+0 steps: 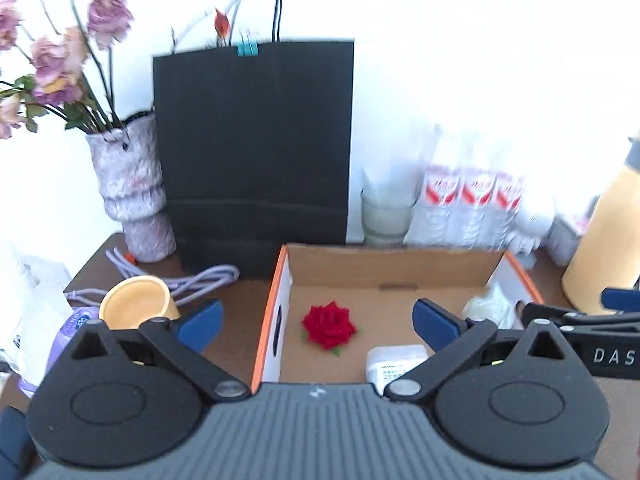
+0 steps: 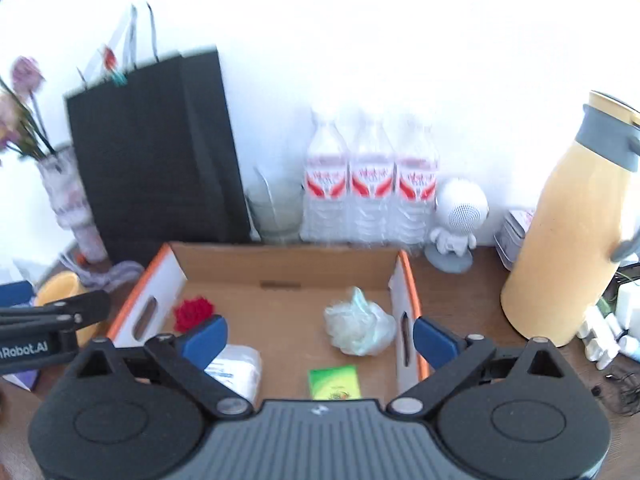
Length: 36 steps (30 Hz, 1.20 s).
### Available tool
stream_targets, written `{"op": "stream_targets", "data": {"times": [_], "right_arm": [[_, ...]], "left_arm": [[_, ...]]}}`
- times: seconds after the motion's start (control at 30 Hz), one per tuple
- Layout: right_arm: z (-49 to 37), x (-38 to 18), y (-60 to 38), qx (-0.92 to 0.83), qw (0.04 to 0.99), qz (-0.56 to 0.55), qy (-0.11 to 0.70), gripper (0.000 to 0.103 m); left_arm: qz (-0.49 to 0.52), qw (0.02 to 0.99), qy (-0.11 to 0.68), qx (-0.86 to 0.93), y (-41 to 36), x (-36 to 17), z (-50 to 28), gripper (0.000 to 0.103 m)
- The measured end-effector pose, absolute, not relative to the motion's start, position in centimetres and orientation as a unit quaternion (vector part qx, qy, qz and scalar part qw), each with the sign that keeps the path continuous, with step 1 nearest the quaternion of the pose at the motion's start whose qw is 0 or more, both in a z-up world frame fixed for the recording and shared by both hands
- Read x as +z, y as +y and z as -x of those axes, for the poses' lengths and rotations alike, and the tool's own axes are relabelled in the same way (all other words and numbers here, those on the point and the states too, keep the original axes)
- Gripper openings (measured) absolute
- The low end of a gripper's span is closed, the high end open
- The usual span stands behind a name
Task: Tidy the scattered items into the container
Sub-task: 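Withdraw both grippers and approach the crumpled tissue and lilac pouch, then grasp the crumpled tissue with the left gripper while the right grasps the lilac pouch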
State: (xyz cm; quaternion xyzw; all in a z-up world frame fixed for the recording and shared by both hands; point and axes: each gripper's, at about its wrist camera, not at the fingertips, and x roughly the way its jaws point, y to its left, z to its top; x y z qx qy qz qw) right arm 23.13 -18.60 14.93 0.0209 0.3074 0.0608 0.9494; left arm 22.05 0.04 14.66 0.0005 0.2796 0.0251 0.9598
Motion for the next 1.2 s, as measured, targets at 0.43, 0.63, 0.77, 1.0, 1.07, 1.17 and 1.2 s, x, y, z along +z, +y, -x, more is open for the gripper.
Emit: {"op": "stream_targets", "data": {"times": [0.43, 0.63, 0.77, 1.0, 1.07, 1.17, 1.2], "right_arm": [[-7.9, 11.0, -17.6, 0.08, 0.98, 0.04, 0.177, 0.1], [4.5, 6.9, -21.2, 0.072, 0.988, 0.006, 0.136, 0.103], [5.3, 5.8, -21.8, 0.071, 0.984, 0.029, 0.163, 0.103], [2.7, 4.8, -20.4, 0.106, 0.974, 0.027, 0.201, 0.096], [1.4, 4.4, -19.4, 0.118, 0.963, 0.033, 0.238, 0.09], [0.0, 3.9, -18.1, 0.15, 0.949, 0.023, 0.277, 0.085], [-0.3, 3.7, -17.6, 0.16, 0.945, 0.022, 0.283, 0.085]], "left_arm": [[0.01, 0.972, 0.227, 0.061, 2.8, 11.2, -8.3, 0.103], [0.08, 0.942, 0.326, 0.025, 6.8, 3.9, 0.8, 0.101], [0.086, 0.936, 0.341, 0.001, 7.1, 3.4, 0.3, 0.1], [0.016, 0.94, 0.335, -0.058, 3.4, 3.7, -6.0, 0.097], [0.01, 0.938, 0.34, -0.063, 2.6, 3.4, -8.4, 0.09], [0.012, 0.926, 0.367, -0.085, 2.1, 2.3, -11.2, 0.071], [0.009, 0.921, 0.379, -0.093, 1.9, 1.8, -11.8, 0.065]]}}
